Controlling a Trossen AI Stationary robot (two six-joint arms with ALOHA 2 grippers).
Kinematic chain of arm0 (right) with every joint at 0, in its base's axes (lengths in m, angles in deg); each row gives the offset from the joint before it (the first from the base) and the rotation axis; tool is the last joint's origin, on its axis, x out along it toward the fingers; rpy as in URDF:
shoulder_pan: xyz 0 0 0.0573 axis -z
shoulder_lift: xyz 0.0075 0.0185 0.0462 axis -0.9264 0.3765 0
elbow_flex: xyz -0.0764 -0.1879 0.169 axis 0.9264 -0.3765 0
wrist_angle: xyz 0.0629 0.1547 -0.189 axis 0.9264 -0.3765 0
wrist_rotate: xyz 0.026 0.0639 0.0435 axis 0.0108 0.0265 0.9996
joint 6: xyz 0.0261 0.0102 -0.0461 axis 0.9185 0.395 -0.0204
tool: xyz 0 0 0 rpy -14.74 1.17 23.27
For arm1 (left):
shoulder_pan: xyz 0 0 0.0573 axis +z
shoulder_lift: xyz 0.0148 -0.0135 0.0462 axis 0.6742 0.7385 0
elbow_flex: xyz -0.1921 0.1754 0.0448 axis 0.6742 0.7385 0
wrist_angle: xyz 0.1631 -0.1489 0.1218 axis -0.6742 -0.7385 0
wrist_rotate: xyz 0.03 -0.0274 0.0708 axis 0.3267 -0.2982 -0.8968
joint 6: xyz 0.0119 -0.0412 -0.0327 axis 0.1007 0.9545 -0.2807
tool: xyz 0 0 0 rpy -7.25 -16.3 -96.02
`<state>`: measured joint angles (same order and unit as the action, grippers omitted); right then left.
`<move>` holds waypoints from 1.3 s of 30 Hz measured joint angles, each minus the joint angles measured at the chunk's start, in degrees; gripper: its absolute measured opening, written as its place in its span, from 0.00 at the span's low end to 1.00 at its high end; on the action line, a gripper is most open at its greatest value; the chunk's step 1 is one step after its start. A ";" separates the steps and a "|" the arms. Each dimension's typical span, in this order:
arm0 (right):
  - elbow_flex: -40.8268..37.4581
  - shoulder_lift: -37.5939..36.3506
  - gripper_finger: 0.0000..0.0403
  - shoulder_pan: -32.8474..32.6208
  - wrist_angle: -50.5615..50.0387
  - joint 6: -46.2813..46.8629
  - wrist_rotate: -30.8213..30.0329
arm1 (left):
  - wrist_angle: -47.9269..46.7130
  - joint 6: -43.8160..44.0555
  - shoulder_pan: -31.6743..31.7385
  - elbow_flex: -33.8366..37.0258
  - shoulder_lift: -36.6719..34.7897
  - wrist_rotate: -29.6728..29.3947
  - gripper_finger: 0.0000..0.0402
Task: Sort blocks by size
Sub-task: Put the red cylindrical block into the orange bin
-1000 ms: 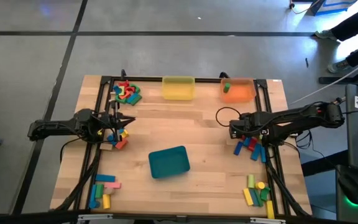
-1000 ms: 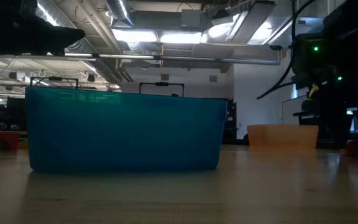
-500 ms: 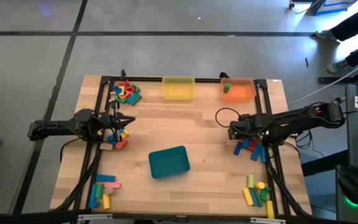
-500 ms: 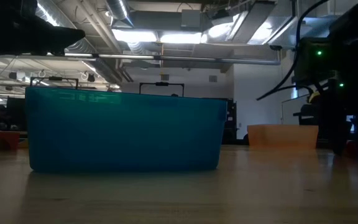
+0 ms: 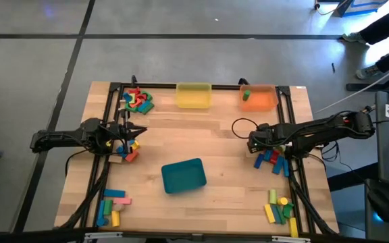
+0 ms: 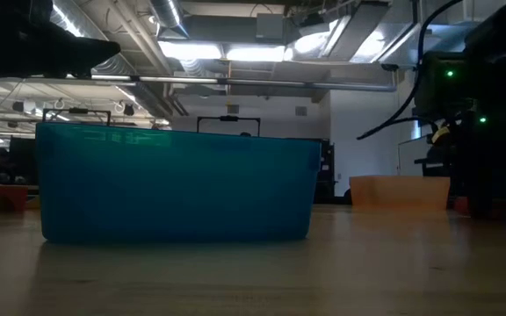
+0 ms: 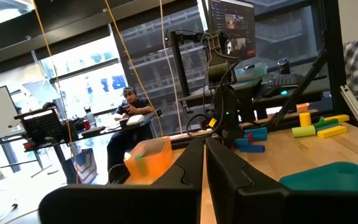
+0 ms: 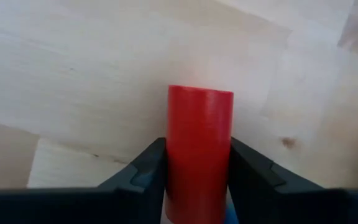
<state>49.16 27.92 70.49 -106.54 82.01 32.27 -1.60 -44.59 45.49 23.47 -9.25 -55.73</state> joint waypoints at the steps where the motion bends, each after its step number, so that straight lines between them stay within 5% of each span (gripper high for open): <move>1: 0.22 0.06 0.35 0.01 -0.18 -0.63 -0.49 | 0.00 0.00 0.02 0.00 0.00 0.00 0.01; 11: 8.66 0.07 0.34 0.65 -2.41 -8.89 -11.86 | 0.07 0.00 0.00 0.00 0.00 0.00 0.01; 20: 18.22 0.02 0.35 12.55 -1.16 -24.71 -18.39 | 0.09 -0.44 0.00 0.00 0.00 0.00 0.01; 30: 19.64 2.37 0.36 30.90 14.39 -38.14 -8.19 | 0.09 -0.42 0.00 0.00 0.01 0.00 0.01; 39: 19.64 11.44 0.36 39.70 18.33 -40.41 -2.61 | 0.09 -0.20 0.00 0.00 0.00 0.00 0.01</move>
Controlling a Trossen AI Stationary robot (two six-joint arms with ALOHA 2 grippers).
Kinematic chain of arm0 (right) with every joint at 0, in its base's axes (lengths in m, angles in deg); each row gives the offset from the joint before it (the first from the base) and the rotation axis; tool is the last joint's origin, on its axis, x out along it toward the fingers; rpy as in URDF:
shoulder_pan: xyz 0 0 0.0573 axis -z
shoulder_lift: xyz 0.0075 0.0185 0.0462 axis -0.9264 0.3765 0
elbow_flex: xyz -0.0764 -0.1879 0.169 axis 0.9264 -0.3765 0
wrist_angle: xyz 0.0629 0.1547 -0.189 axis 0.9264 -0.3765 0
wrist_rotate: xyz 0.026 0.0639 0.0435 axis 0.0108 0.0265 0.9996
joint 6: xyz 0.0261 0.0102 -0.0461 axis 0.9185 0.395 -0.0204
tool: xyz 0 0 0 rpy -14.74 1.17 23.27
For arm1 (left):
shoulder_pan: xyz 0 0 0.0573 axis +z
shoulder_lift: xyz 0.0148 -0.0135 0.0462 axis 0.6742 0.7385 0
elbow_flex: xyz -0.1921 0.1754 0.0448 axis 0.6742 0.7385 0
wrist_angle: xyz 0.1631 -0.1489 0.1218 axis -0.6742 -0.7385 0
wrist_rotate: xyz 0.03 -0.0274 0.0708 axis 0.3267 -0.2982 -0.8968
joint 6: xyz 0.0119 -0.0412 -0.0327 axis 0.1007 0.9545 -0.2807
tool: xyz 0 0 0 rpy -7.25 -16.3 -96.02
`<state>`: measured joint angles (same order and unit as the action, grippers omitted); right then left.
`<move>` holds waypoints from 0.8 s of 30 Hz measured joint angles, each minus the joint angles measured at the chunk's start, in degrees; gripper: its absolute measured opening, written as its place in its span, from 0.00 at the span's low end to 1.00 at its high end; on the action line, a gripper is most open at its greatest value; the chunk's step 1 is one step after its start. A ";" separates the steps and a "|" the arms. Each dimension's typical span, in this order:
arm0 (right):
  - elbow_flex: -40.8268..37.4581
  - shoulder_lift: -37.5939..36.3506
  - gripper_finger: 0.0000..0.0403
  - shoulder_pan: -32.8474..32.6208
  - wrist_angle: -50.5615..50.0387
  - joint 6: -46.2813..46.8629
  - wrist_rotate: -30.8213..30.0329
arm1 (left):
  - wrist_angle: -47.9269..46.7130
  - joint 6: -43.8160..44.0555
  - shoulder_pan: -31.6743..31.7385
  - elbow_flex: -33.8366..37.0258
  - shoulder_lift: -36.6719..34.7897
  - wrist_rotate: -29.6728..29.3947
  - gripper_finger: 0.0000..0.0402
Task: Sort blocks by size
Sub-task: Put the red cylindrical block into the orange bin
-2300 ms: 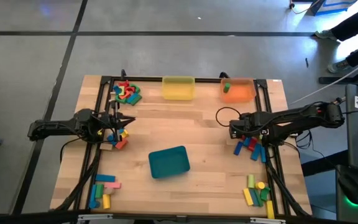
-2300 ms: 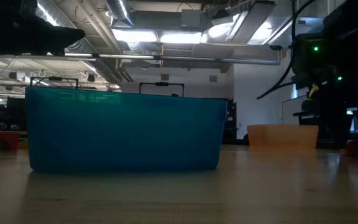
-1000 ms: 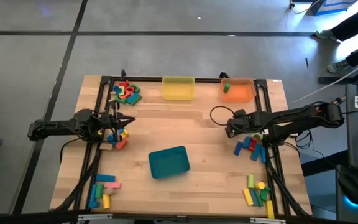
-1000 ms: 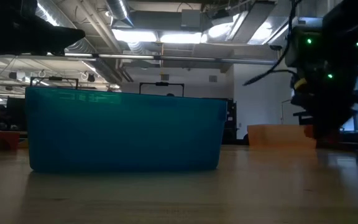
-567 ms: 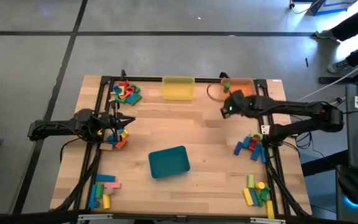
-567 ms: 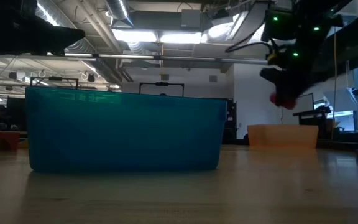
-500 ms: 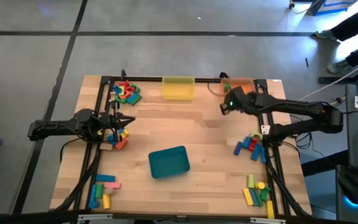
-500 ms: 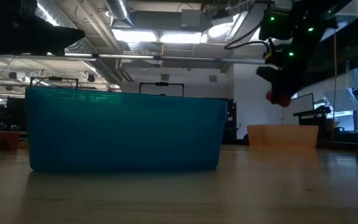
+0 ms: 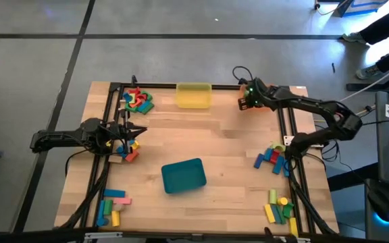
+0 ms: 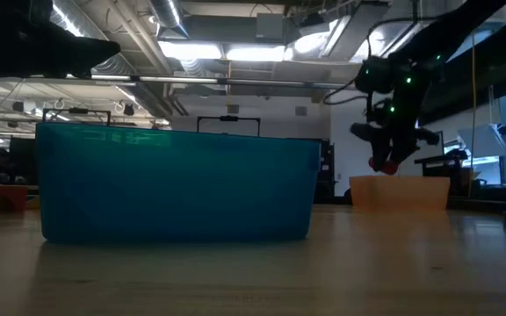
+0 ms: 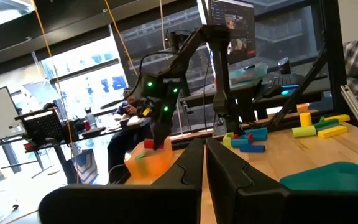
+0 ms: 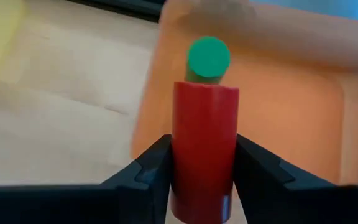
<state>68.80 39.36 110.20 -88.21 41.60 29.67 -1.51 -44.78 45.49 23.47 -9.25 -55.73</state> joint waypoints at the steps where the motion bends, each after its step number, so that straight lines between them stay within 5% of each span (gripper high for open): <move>1: 0.05 0.64 0.37 0.58 0.94 -0.13 0.08 | 0.00 -0.17 0.00 0.00 0.00 0.00 0.01; 8: 0.04 2.17 0.35 1.73 4.22 -1.32 3.90 | 0.00 -0.05 0.02 0.00 0.00 0.00 0.01; 24: 0.03 2.17 0.39 1.68 4.02 -3.26 2.46 | 0.02 -0.07 0.01 0.00 0.00 0.00 0.01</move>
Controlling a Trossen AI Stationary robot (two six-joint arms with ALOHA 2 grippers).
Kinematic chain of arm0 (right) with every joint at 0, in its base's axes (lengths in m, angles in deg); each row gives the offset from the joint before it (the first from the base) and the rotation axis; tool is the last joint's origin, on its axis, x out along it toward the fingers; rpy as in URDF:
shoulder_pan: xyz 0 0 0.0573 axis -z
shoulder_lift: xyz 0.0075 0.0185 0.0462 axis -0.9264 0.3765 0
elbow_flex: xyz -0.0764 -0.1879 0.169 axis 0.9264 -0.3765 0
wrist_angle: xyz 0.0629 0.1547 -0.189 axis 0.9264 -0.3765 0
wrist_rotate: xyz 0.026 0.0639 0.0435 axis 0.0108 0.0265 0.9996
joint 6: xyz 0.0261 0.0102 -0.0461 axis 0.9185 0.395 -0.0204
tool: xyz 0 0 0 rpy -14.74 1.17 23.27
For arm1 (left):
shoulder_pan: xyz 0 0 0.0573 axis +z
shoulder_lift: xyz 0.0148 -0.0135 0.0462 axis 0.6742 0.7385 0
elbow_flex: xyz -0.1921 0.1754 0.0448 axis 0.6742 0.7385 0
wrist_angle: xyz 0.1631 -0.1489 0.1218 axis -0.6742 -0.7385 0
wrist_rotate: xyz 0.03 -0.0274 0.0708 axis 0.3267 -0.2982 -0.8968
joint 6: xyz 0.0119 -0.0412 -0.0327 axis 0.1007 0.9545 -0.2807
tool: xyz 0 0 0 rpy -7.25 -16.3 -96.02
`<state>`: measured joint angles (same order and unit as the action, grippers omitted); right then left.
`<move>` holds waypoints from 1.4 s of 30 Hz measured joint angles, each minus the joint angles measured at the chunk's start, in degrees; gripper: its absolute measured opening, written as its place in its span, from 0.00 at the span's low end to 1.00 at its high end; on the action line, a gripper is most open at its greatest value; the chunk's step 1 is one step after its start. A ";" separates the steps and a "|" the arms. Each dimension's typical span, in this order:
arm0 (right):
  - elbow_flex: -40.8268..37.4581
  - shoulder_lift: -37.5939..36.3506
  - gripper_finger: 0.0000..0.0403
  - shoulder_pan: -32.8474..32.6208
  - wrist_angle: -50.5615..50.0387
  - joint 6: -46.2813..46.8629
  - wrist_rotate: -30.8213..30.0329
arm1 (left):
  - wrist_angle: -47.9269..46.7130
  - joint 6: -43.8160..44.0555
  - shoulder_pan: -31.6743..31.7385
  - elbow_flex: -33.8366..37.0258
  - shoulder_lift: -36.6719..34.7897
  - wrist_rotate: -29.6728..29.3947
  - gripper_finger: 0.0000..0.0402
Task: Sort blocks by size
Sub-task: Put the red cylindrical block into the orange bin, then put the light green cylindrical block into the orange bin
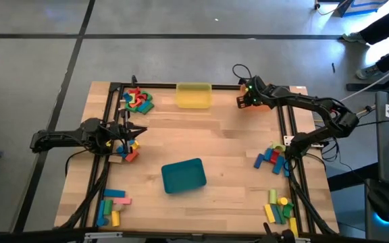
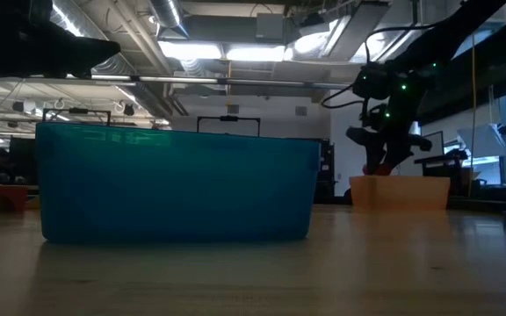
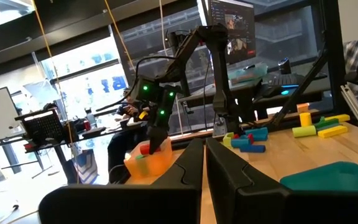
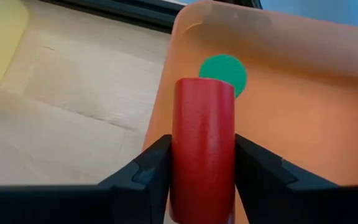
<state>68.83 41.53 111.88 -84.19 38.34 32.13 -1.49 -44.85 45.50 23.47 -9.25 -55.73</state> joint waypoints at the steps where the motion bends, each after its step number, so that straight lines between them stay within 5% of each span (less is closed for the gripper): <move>1: 0.00 0.00 0.40 0.01 0.00 -0.89 0.00 | 0.00 0.00 0.01 0.00 0.00 0.00 0.01; 12: 3.20 -0.54 0.58 0.70 -3.24 -5.67 3.06 | 0.06 -0.16 -0.01 0.00 0.01 0.00 0.01; 20: 15.77 -5.87 0.67 -4.91 -21.60 -6.78 4.50 | 1.51 0.64 -0.01 0.02 0.00 0.02 0.01; 32: 22.33 -10.49 0.66 -31.20 -44.04 13.81 6.05 | -2.78 10.76 -0.46 0.85 0.23 0.86 0.01; 42: 22.31 -10.28 0.66 -54.12 -48.69 36.94 4.54 | -0.26 11.87 -1.36 0.85 0.34 0.87 0.01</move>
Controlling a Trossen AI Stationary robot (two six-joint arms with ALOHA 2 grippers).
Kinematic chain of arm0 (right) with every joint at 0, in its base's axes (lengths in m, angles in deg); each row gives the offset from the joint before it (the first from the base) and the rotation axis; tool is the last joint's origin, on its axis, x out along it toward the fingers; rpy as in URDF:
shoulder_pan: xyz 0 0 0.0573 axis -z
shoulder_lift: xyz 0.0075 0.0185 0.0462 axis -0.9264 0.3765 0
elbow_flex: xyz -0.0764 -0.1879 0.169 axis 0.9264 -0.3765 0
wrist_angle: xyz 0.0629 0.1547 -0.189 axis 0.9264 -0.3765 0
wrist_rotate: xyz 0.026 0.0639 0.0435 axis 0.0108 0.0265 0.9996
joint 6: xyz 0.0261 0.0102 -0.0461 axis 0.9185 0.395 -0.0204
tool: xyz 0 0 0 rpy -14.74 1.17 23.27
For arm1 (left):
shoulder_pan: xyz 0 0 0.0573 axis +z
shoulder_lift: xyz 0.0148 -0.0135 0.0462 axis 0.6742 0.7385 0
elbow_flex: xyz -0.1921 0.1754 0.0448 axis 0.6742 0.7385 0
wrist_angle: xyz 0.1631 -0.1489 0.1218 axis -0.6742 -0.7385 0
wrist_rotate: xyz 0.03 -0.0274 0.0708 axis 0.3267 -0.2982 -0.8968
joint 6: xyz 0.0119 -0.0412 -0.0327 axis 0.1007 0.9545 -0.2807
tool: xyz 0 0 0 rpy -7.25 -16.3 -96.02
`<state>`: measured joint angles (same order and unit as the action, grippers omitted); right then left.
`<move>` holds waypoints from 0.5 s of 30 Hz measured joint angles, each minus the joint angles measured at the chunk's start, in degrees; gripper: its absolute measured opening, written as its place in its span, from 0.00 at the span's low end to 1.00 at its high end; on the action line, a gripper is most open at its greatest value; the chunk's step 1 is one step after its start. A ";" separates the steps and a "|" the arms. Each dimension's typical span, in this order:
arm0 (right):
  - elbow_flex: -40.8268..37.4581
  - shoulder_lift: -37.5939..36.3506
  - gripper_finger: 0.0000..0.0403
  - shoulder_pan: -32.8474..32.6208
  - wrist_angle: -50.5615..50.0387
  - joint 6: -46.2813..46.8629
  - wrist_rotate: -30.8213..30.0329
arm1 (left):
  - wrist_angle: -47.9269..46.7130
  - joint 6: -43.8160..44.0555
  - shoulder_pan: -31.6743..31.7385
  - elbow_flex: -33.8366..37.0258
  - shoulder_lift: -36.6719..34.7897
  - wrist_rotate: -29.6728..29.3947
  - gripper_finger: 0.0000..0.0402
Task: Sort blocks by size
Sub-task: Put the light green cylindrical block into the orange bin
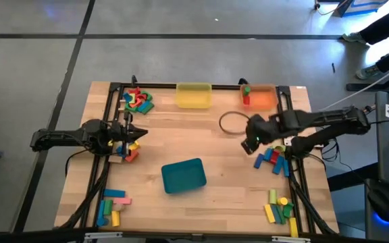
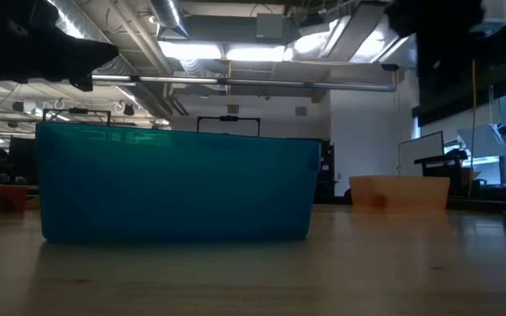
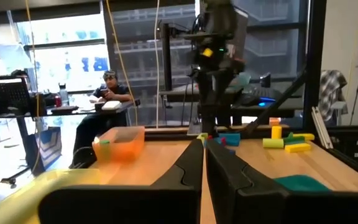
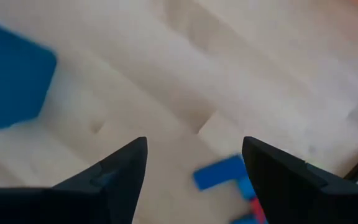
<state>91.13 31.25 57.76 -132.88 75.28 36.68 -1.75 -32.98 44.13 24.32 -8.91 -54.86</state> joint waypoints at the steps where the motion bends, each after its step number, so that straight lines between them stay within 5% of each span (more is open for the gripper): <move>1: 0.00 0.20 0.66 -1.95 0.06 2.00 0.09 | 0.12 -0.02 0.00 0.00 0.16 0.00 0.01; 15: -0.05 8.93 0.66 -20.48 -0.46 31.36 10.55 | 3.34 -5.83 0.00 0.00 0.77 0.00 0.01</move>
<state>91.08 40.18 37.28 -133.35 106.64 47.22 1.59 -38.81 44.13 24.32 -8.13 -54.86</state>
